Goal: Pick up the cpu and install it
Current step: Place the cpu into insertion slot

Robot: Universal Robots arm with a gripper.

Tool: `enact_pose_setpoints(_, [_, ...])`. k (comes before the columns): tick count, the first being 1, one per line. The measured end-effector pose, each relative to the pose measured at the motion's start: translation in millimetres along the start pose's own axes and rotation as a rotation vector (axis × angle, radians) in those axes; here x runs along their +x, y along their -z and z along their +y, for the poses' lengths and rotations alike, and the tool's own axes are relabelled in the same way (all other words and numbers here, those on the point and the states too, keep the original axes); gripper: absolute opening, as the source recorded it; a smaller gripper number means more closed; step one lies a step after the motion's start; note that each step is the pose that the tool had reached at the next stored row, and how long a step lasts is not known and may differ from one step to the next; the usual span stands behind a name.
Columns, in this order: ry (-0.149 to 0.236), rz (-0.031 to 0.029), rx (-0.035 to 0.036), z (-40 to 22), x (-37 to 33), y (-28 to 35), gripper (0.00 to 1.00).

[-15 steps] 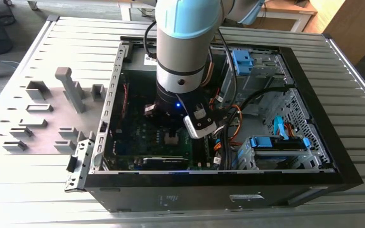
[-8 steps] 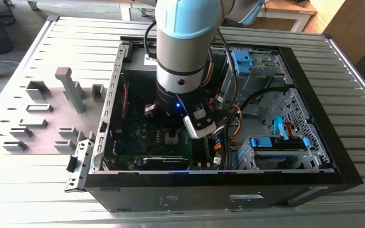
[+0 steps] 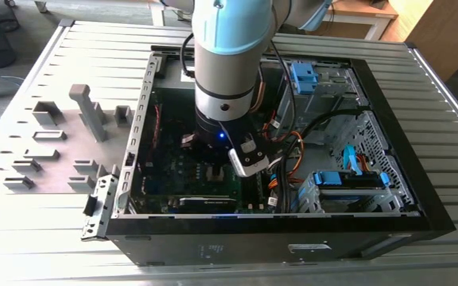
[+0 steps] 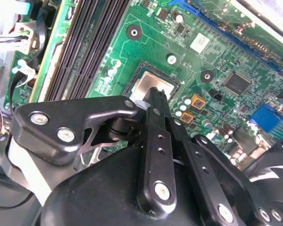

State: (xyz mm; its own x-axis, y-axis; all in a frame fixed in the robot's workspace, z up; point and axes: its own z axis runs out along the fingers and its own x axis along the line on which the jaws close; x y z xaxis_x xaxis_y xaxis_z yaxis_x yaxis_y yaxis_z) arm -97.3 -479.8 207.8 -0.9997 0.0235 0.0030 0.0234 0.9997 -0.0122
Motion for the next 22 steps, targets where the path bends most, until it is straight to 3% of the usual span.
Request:
enact_pose_setpoints(5, [0.000,-0.0001,0.0010,0.0,0.2,-4.8,0.11])
enact_pose_setpoints(22, [0.000,-0.0022,0.0016,0.1,0.9,-9.2,0.11])
